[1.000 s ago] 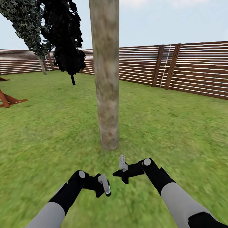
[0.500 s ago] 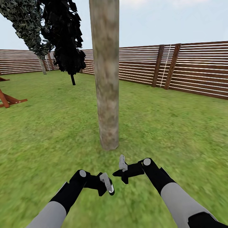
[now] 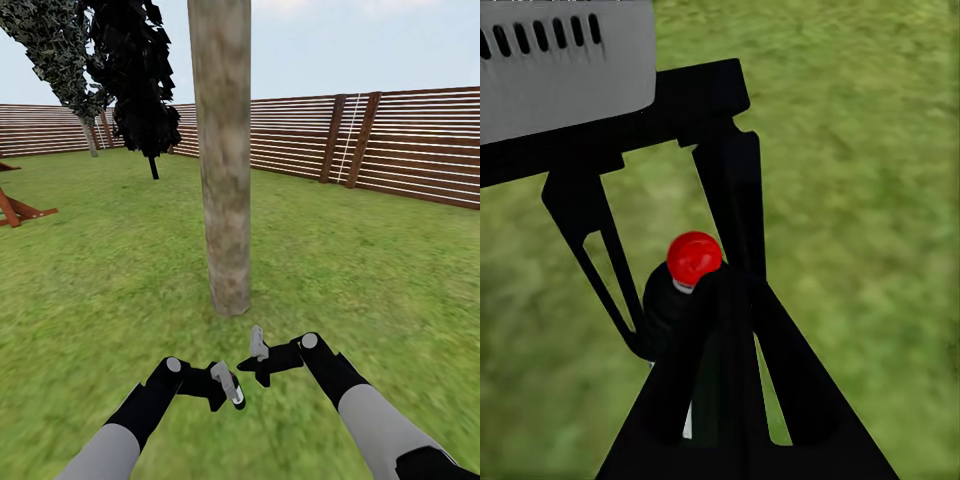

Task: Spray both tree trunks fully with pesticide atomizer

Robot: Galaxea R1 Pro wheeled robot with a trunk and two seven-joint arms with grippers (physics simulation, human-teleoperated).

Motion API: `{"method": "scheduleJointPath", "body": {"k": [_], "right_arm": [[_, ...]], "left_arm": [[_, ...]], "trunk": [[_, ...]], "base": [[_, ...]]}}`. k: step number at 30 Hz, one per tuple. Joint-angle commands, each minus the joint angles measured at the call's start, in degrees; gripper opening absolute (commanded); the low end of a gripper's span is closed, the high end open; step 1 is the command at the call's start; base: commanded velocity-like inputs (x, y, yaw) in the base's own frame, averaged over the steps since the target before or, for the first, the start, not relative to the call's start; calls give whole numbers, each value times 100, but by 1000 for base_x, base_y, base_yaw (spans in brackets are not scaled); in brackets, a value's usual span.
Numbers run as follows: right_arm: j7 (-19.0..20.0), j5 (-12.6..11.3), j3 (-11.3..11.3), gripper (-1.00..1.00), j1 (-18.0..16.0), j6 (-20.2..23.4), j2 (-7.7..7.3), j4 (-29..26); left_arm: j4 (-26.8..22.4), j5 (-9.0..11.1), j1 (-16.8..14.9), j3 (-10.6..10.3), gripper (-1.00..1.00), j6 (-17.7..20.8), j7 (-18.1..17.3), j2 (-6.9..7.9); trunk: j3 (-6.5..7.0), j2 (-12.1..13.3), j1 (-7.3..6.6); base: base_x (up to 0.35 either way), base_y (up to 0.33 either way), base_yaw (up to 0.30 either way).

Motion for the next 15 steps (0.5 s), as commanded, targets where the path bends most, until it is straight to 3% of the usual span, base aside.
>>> {"method": "scheduleJointPath", "body": {"k": [1, 5, 9, 15], "right_arm": [[0, 0, 0, -100, 0, 0, -1, -1], [0, 0, 0, -100, 0, 0, 0, -7], [0, 0, -1, -100, 0, 0, 4, -16], [0, 0, 0, -100, 0, 0, 24, -17]], "left_arm": [[0, 5, 0, -1, -100, 0, -3, 0], [2, 47, 0, 8, -100, 0, -3, 0], [8, 370, 0, -9, -100, -8, -3, 0], [8, 411, 0, -15, -100, -9, -3, 0]], "trunk": [[0, 0, 0], [0, 0, 0], [0, 0, 0], [0, 0, 0]], "base": [[0, 0, 0], [0, 0, 0], [0, 0, 0], [0, 0, 0]]}}
